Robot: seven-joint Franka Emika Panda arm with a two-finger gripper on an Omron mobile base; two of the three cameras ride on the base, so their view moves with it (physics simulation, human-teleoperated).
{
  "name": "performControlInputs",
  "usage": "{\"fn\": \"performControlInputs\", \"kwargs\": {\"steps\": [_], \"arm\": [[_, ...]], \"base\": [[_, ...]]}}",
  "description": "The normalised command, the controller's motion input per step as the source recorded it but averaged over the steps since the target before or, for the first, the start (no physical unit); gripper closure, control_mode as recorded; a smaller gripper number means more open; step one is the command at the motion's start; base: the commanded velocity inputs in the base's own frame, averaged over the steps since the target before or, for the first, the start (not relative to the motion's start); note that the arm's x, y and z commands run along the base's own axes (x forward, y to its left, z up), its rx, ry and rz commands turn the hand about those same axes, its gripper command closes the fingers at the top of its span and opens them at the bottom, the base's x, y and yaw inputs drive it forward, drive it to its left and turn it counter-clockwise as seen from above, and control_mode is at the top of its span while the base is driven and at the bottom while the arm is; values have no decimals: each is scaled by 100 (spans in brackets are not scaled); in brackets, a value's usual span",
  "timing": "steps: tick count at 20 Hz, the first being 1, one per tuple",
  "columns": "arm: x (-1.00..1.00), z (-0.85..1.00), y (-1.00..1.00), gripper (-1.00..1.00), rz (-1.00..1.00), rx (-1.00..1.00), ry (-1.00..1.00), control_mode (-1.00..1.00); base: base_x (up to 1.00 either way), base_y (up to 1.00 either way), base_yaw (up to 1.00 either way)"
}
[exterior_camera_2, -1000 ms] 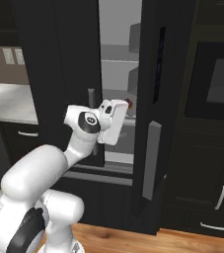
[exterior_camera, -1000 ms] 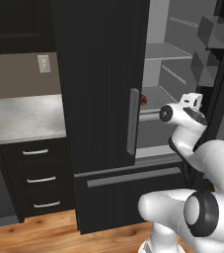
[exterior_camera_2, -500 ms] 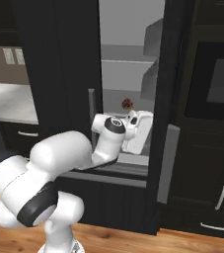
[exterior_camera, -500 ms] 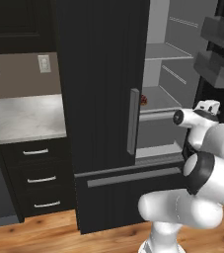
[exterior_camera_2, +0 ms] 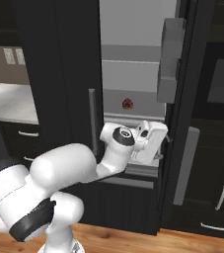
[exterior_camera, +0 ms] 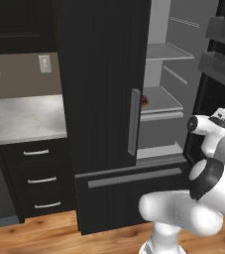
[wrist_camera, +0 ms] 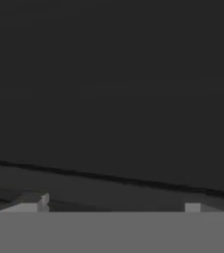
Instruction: Take the cakes from the fridge and place them on the empty tray on the dining counter.
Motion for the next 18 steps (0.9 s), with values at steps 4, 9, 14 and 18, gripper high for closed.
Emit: {"fn": "performControlInputs", "kwargs": {"steps": [4, 9, 14, 18], "arm": [[-100, 92, 20, -100, 0, 7, -40, -100], [-100, 100, 33, -100, 0, 15, -35, -100], [-76, 98, 62, -100, -3, 16, -42, -100], [-28, 64, 100, -100, -7, 13, -40, -100]], "base": [[0, 0, 0], [0, 0, 0], [0, 0, 0], [0, 0, 0]]}}
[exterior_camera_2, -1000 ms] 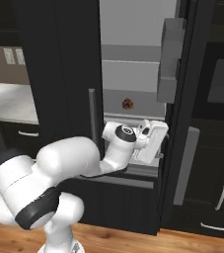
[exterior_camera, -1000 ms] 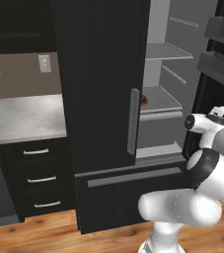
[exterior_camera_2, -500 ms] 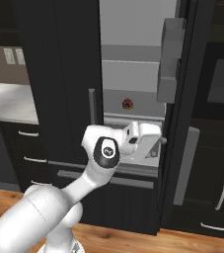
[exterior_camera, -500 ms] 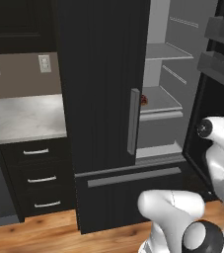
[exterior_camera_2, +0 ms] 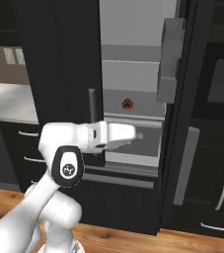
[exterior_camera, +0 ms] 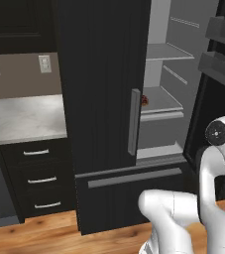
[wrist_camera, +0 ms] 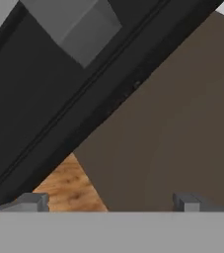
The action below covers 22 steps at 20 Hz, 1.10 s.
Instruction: Take the cakes from the fridge and place them on the empty tray on the dining counter.
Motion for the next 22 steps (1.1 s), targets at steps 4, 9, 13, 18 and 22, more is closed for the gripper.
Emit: {"fn": "performControlInputs", "kwargs": {"steps": [4, 9, 13, 18, 22], "arm": [[-29, 29, 100, -100, -3, 12, -28, -100], [-27, 14, 97, -100, 0, 14, -6, -100], [-16, 9, 91, -100, 10, 11, 5, -100], [-4, 0, 77, -100, 27, 19, 8, -100], [0, 0, 57, -100, 26, 32, 0, -100]], "base": [[0, 0, 0], [0, 0, 0], [0, 0, 0], [0, 0, 0], [0, 0, 0]]}}
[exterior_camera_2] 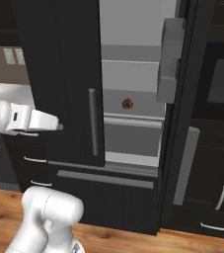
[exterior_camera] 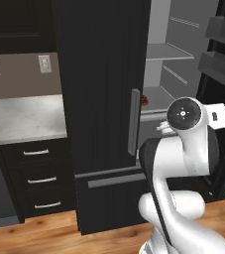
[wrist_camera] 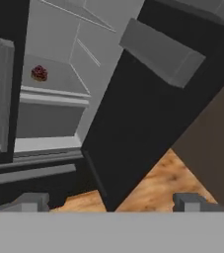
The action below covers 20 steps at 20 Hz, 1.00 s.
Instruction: Take the cakes from the fridge and place them on the empty tray on the dining counter.
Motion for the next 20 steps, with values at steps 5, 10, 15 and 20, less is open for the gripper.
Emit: {"fn": "performControlInputs", "kwargs": {"steps": [5, 10, 15, 20], "arm": [[0, -2, 20, -100, 14, 47, -10, -100], [12, 0, -8, -100, 18, 34, 0, -100], [43, -6, 6, -100, 27, 4, 9, -100], [41, -55, 25, -100, 27, -7, -1, -100]], "base": [[0, 0, 0], [0, 0, 0], [0, 0, 0], [0, 0, 0]]}}
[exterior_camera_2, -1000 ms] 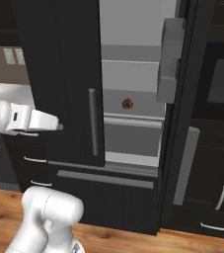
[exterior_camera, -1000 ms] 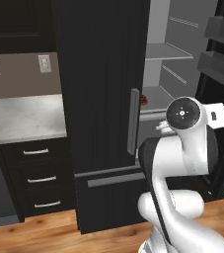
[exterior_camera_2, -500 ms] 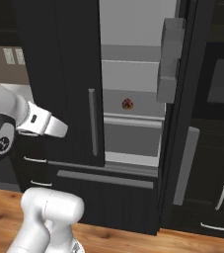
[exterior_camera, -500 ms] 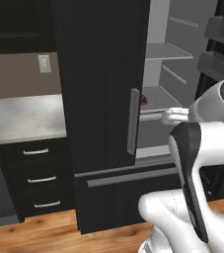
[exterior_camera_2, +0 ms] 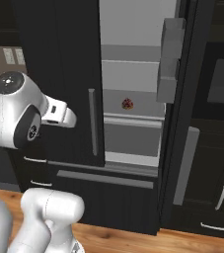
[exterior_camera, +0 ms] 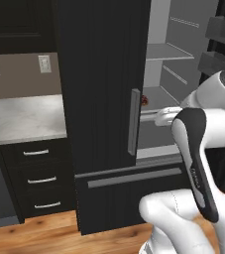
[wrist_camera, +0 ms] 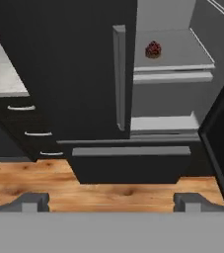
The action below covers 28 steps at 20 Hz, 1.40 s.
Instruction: Take the cakes from the fridge and place them on the empty tray on the dining counter.
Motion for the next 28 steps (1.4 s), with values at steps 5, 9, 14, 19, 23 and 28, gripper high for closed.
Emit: {"fn": "performControlInputs", "kwargs": {"steps": [5, 9, 14, 19, 23, 28], "arm": [[23, -48, -3, -100, 4, 0, -24, -100], [28, -19, -7, -100, 0, 2, -31, -100], [47, 0, -6, -100, 0, 2, -4, -100], [56, 0, -14, -100, 0, 1, 0, -100], [68, 0, -3, -100, 0, 0, 0, -100], [70, -6, 0, -100, 0, 0, 0, -100]], "base": [[0, 0, 0], [0, 0, 0], [0, 0, 0], [0, 0, 0], [0, 0, 0], [0, 0, 0]]}}
